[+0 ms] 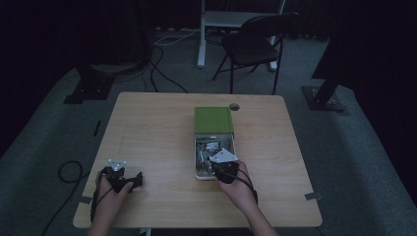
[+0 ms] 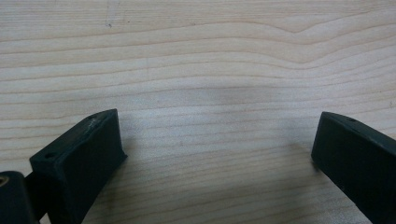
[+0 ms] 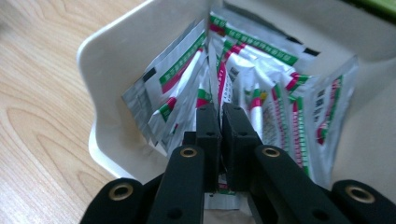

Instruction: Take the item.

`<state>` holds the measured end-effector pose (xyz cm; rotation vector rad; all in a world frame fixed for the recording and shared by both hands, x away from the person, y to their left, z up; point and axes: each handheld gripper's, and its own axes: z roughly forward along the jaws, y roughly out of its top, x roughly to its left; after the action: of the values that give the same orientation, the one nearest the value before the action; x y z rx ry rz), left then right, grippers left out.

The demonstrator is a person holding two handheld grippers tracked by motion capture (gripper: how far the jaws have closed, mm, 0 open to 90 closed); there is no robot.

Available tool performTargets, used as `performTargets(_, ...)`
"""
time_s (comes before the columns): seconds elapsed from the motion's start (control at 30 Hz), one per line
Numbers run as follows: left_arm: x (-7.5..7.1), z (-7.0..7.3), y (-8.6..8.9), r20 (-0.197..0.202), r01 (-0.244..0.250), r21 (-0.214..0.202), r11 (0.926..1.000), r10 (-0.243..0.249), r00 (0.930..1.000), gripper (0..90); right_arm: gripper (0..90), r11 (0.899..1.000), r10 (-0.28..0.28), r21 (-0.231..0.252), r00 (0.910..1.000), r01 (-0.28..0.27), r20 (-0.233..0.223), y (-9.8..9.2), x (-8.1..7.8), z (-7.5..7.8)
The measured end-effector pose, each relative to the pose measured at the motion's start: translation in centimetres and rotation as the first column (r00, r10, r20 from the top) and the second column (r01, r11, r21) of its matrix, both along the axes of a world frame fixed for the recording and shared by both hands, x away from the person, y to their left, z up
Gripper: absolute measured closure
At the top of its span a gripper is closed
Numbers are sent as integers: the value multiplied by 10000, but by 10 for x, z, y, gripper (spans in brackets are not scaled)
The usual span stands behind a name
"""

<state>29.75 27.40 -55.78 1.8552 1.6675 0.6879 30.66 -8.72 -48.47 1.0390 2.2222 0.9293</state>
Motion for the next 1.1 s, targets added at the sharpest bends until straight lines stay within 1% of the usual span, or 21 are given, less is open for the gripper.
performTargets(0.07, 0, 0, 0, 1, 0, 0, 10000, 0, 10000, 26, 866, 10000, -20, 39, 10000, 20, -3, -1, 0, 1)
performTargets(0.1, 0, 0, 0, 0, 1, 0, 10000, -1, 10000, 26, 868, 10000, 22, 38, 10000, -22, -24, -3, -1, 4)
performTargets(0.2, 0, 0, 0, 1, 1, 1, 10000, -1, 10000, 26, 871, 9998, 11, 211, 10000, -11, 33, -5, -4, 8)
performTargets(0.33, 0, 0, 0, 1, 0, -1, 10000, 0, 10000, 26, 872, 9974, 9, 723, 10000, -4, -77, -9, -4, 15)
performTargets(0.37, 0, 0, 0, -2, 1, -1, 10000, -1, 10000, 25, 872, 9971, 93, 753, 9999, -86, -94, -10, -5, 17)
performTargets(0.4, 0, 0, 0, -1, 0, 0, 10000, 0, 10000, 25, 873, 9961, 49, 880, 10000, -47, -16, -10, -6, 19)
performTargets(0.43, 0, 0, 0, -2, 1, 2, 10000, -1, 10000, 25, 873, 9961, 85, 878, 9999, -90, 61, -11, -7, 21)
performTargets(0.5, 0, 0, 0, -2, 1, 0, 10000, -1, 10000, 25, 874, 9942, 147, 1065, 9998, -157, 98, -10, -9, 25)
performTargets(0.53, 0, 0, 0, -3, 2, 2, 10000, -2, 10000, 26, 873, 9944, 207, 1030, 9997, -221, 144, -10, -10, 27)
performTargets(0.6, 0, 0, 0, -1, 0, 1, 10000, 0, 10000, 26, 874, 9910, 233, 1312, 9997, -245, 102, -11, -10, 32)
performTargets(0.63, 0, 0, 0, -2, 2, 4, 10000, -2, 10000, 26, 874, 9912, 308, 1286, 9994, -322, 131, -11, -10, 34)
performTargets(0.67, 0, 0, 0, -3, 1, 0, 10000, -1, 10000, 26, 874, 9885, 332, 1474, 9994, -342, 94, -11, -10, 37)
performTargets(0.7, 0, 0, 0, -3, 1, 0, 10000, -1, 10000, 25, 874, 9885, 332, 1474, 9994, -342, 94, -11, -10, 37)
performTargets(0.73, 0, 0, 0, -5, 0, -1, 10000, 0, 10000, 26, 874, 9858, 378, 1635, 9992, -387, 86, -13, -11, 42)
performTargets(0.8, 0, 0, 0, -7, 2, -1, 10000, -2, 10000, 25, 874, 9842, 335, 1735, 9994, -353, 129, -14, -11, 46)
performTargets(0.83, 0, 0, 0, -7, 2, -1, 10000, -2, 10000, 25, 875, 9836, 258, 1780, 9995, -288, 194, -14, -12, 49)
performTargets(0.93, 0, 0, 0, -57, 10, 14, 10000, -10, 10000, 25, 875, 9806, 301, 1927, 9989, -363, 352, -15, -14, 56)
performTargets(1.0, 0, 0, 0, -25, 3, 6, 10000, -3, 10000, 25, 875, 9804, 313, 1931, 9985, -395, 451, -16, -15, 61)
performTargets(1.03, 0, 0, 0, -22, 3, 8, 10000, -3, 10000, 25, 875, 9794, 279, 1981, 9980, -387, 571, -17, -15, 65)
performTargets(1.07, 0, 0, 0, -26, 6, 9, 10000, -6, 10000, 25, 875, 9803, 289, 1932, 9975, -409, 643, -18, -15, 68)
performTargets(1.1, 0, 0, 0, -26, 6, 9, 10000, -6, 10000, 25, 875, 9774, 281, 2070, 9970, -426, 724, -20, -15, 72)
